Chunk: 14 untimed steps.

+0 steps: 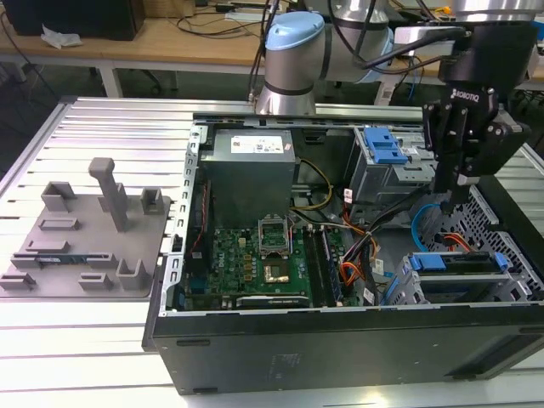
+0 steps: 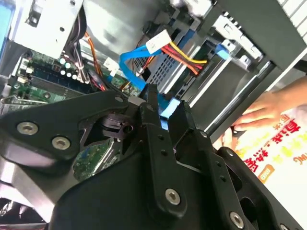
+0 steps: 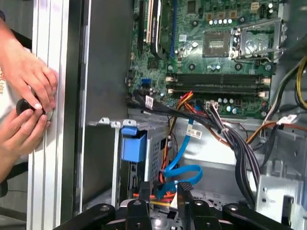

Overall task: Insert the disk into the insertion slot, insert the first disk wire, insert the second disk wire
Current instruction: 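Insert the second disk wire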

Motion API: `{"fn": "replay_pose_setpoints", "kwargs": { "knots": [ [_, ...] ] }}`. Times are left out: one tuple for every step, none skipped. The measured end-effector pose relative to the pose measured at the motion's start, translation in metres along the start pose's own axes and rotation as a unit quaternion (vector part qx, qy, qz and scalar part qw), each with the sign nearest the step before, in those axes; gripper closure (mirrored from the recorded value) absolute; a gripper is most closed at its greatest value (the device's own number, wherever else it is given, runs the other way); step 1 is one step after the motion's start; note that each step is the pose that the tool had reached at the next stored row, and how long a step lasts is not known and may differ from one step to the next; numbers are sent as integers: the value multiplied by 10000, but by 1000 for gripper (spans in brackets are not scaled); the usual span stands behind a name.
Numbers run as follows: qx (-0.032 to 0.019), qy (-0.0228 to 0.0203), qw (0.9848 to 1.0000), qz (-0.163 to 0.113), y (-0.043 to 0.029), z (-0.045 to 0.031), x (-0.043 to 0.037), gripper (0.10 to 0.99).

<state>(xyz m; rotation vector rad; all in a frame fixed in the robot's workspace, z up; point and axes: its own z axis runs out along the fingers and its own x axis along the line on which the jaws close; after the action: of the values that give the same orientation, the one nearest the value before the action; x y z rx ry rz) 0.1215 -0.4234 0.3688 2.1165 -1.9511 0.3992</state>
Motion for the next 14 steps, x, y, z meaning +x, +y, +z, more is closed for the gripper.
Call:
{"fn": "replay_pose_setpoints", "kwargs": {
  "knots": [
    [2,2,10000,-5,8,6,-3,725],
    [5,3,10000,-15,10,12,-5,725],
    [8,7,10000,-25,9,15,-6,725],
    [14,24,10000,-55,6,16,-6,725],
    [22,29,10000,-78,5,18,-7,725],
    [30,34,9999,-102,3,19,-7,725],
    [37,38,9999,-122,2,20,-7,725],
    [45,43,9999,-144,1,23,-8,725],
    [52,56,9998,-167,0,30,-11,725],
    [58,81,9998,-189,1,38,-13,725],
    [60,108,9997,-201,1,41,-15,725],
    [61,145,9996,-215,0,46,-17,725],
    [65,205,9995,-242,0,52,-33,725],
    [66,262,9993,-263,-2,49,-74,725]
  ]
}}
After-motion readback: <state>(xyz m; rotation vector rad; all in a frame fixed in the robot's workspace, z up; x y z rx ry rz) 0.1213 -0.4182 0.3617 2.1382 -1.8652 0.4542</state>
